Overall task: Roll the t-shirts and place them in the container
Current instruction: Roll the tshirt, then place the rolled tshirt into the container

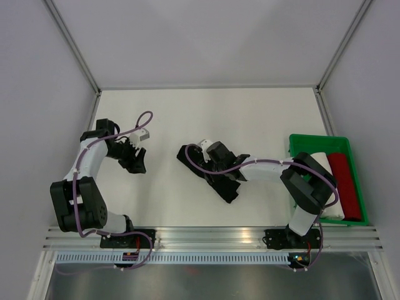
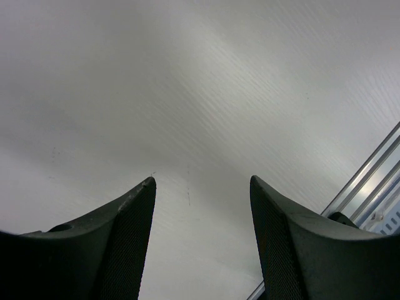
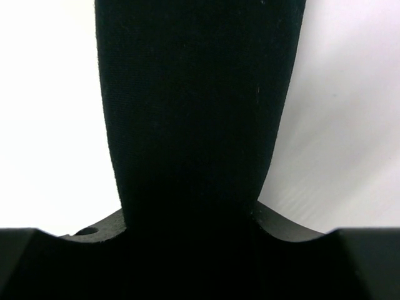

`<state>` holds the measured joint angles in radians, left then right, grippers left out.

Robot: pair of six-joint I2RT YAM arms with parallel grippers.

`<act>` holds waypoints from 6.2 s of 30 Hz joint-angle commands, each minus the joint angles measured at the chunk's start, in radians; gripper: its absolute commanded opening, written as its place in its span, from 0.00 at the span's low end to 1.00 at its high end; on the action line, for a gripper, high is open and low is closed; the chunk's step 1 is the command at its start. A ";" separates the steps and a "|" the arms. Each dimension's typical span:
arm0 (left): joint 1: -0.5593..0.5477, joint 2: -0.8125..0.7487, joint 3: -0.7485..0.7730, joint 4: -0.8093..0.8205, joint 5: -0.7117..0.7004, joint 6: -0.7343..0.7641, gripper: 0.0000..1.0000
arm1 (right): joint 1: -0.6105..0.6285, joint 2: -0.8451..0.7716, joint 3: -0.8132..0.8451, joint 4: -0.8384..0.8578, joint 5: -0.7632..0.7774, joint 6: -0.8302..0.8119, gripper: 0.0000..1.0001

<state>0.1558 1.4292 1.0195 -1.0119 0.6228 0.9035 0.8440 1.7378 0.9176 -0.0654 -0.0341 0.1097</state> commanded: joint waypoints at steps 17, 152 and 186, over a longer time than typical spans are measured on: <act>0.005 -0.055 0.099 0.130 -0.034 -0.173 0.67 | -0.184 -0.173 -0.105 -0.136 0.074 0.105 0.00; -0.062 -0.164 -0.099 0.546 -0.459 -0.367 1.00 | -0.002 -0.066 0.199 -0.669 0.637 0.133 0.98; -0.061 -0.139 -0.095 0.535 -0.413 -0.342 1.00 | -0.321 0.026 0.058 -0.390 0.102 0.044 0.48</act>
<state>0.0937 1.2911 0.9169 -0.4988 0.1867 0.5724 0.5270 1.7321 1.0264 -0.4885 0.1982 0.1333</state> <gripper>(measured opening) 0.995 0.527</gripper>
